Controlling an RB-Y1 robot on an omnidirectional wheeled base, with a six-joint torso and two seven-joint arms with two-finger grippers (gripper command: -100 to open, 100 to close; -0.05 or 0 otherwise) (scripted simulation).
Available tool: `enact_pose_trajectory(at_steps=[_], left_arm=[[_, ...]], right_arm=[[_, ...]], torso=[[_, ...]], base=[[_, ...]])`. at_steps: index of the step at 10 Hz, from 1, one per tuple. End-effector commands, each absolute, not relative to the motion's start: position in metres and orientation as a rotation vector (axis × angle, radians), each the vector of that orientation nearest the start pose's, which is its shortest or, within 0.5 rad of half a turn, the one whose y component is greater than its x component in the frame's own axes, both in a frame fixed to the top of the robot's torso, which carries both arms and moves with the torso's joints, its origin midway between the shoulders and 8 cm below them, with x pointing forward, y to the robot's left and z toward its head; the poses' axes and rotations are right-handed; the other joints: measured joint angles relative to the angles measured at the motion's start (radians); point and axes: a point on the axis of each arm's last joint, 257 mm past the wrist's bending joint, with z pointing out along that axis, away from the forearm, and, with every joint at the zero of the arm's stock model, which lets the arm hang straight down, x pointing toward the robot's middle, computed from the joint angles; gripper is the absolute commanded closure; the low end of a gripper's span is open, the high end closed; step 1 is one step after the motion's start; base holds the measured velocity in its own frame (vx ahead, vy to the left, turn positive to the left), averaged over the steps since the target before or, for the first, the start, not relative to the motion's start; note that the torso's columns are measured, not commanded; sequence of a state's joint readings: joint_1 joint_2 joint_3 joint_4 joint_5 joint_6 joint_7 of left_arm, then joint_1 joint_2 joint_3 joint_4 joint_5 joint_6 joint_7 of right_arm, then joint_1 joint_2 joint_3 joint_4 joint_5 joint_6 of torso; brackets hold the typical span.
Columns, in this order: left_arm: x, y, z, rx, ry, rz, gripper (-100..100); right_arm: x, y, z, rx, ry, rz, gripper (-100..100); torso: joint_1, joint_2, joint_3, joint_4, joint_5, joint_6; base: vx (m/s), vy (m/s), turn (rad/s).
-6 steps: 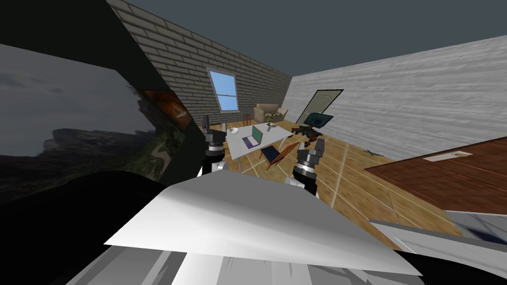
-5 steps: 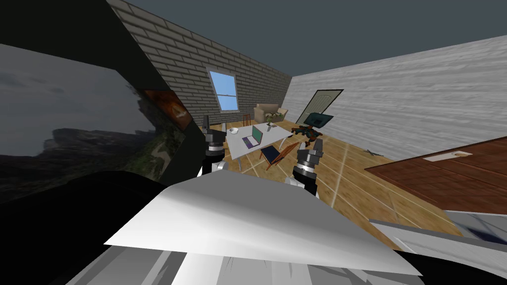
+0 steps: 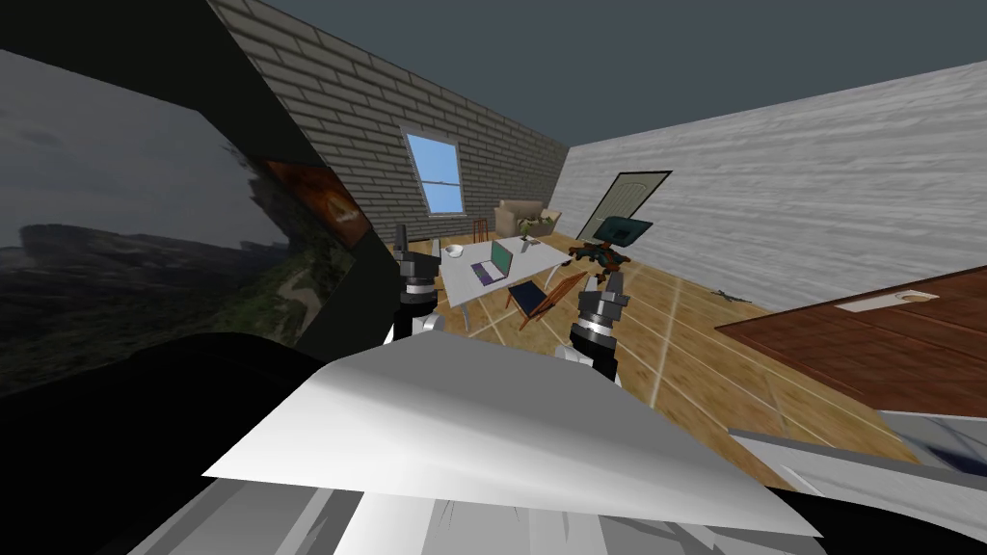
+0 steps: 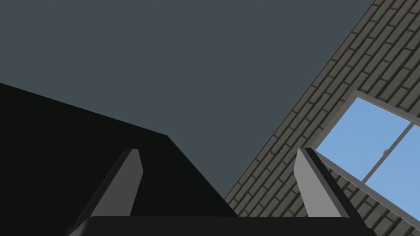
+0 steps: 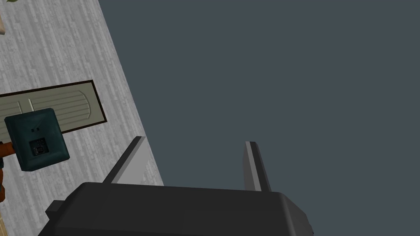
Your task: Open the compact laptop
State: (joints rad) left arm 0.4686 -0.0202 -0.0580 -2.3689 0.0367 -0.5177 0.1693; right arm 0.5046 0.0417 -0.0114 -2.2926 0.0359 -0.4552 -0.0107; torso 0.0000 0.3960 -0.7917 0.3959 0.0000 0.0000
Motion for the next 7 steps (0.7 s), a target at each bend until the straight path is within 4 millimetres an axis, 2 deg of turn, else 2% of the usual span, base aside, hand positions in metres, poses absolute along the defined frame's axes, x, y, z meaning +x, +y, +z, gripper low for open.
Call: enact_pose_trajectory(at_steps=[1,3,4,5,7], left_arm=[[0.323,0.261,0.076,-0.645,0.434,-1.583,0],[0.323,0.261,0.076,-0.645,0.434,-1.583,0],[0.327,0.259,0.071,-0.632,0.478,-1.580,-100],[0.331,0.259,0.067,-0.627,0.509,-1.576,-100],[0.341,0.266,0.056,-0.631,0.565,-1.558,-100]], right_arm=[[0.348,-0.285,0.020,0.698,0.618,1.266,0],[0.348,-0.285,0.020,0.698,0.618,1.266,0],[0.348,-0.285,0.020,0.698,0.618,1.266,0],[0.348,-0.285,0.020,0.699,0.618,1.266,0],[0.348,-0.285,0.020,0.699,0.618,1.266,0]], torso=[[0.000,0.074,-0.147,0.074,0.000,0.000],[0.000,0.222,-0.443,0.221,0.000,0.000],[0.000,0.295,-0.590,0.295,0.000,0.000],[-0.001,0.329,-0.659,0.328,0.000,0.000],[-0.003,0.341,-0.683,0.341,-0.001,0.000]], base=[[0.000,0.000,0.000],[0.000,0.000,0.000],[0.003,-0.027,-0.039],[-0.002,-0.063,-0.058],[-0.005,-0.111,-0.074]])
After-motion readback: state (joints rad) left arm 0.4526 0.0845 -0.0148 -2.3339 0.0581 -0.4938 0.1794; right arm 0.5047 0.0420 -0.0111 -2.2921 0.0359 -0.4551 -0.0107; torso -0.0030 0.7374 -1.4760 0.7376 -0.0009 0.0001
